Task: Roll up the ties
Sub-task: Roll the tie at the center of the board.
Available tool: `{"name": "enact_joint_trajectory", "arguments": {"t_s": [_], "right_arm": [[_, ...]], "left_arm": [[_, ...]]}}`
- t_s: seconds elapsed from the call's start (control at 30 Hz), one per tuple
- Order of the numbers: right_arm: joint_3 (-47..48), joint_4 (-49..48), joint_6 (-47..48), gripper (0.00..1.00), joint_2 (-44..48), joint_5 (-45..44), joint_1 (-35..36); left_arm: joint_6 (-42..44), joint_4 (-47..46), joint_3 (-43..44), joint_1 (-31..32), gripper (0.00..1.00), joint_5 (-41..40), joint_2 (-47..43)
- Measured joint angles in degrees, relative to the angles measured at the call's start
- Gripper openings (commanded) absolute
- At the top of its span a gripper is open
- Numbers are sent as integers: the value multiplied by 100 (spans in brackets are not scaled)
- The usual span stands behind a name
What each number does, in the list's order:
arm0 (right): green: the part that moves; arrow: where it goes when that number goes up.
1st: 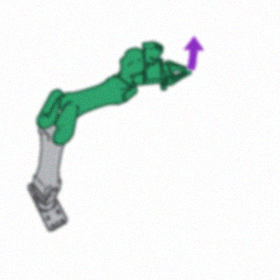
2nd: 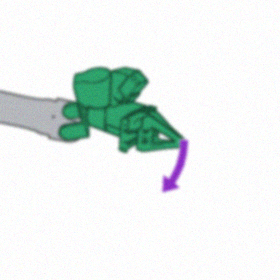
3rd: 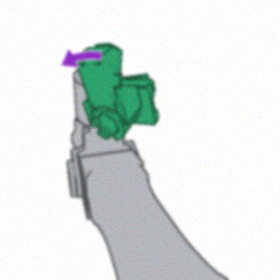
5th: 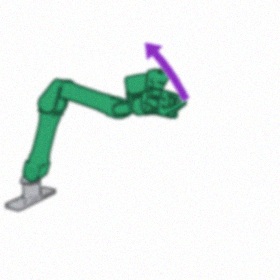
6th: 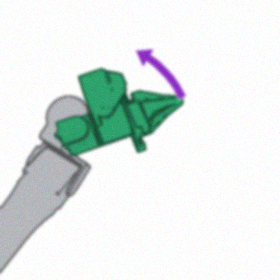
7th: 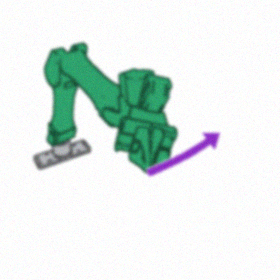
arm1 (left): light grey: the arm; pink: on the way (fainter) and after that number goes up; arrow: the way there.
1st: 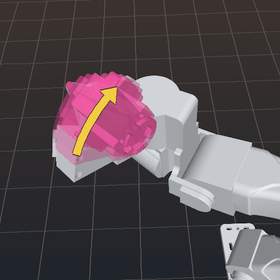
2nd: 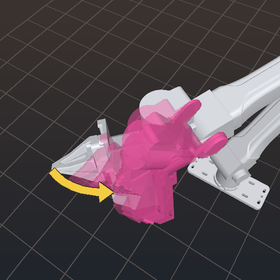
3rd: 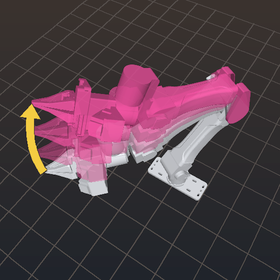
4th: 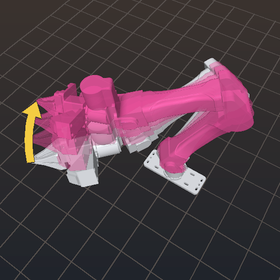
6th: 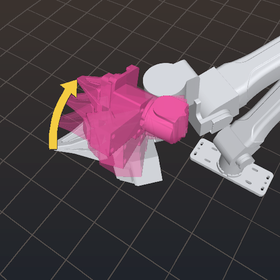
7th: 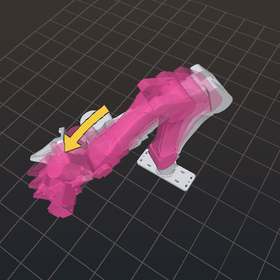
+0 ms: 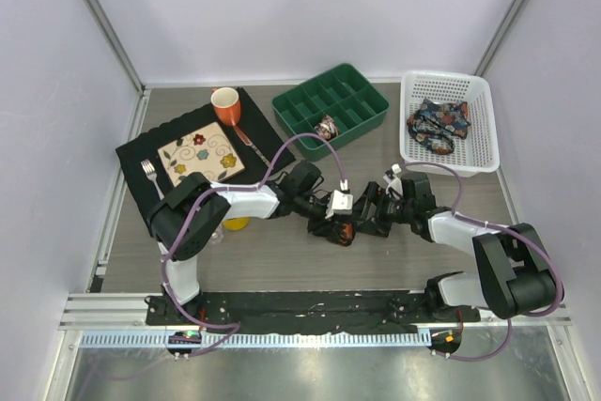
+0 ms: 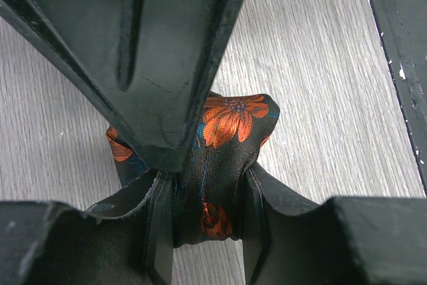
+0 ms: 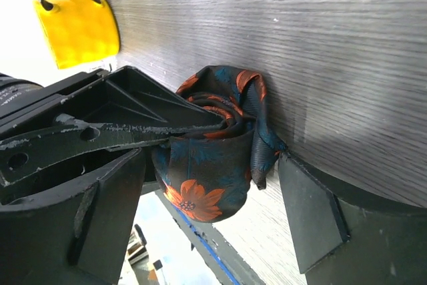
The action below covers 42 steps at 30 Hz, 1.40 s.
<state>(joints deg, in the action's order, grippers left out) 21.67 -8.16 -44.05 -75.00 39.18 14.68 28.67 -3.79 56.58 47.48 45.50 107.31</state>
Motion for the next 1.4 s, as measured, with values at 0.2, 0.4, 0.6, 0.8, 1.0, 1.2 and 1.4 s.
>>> {"name": "enact_joint_trajectory", "arguments": {"t_s": [0.2,0.4,0.6,0.8,1.0,1.2,1.4], "right_arm": [[-35,-203,-83,63,-144,101,59],[-37,-483,-122,6,-343,240,127],[50,-448,7,1,-391,227,122],[142,-289,111,1,-411,160,168],[149,-181,210,1,-321,70,269],[160,-109,247,1,-225,-22,361],[192,120,343,1,-55,-125,391]], "left_arm": [[-26,33,44,-15,18,39,37],[-111,50,63,-31,23,59,61],[-229,68,61,-59,48,52,68],[-376,-157,-96,-55,100,-229,28],[-442,-476,-481,-66,100,-695,-245],[-415,-542,-522,37,100,-887,-267],[-424,-680,-485,195,100,-946,-177]]}}
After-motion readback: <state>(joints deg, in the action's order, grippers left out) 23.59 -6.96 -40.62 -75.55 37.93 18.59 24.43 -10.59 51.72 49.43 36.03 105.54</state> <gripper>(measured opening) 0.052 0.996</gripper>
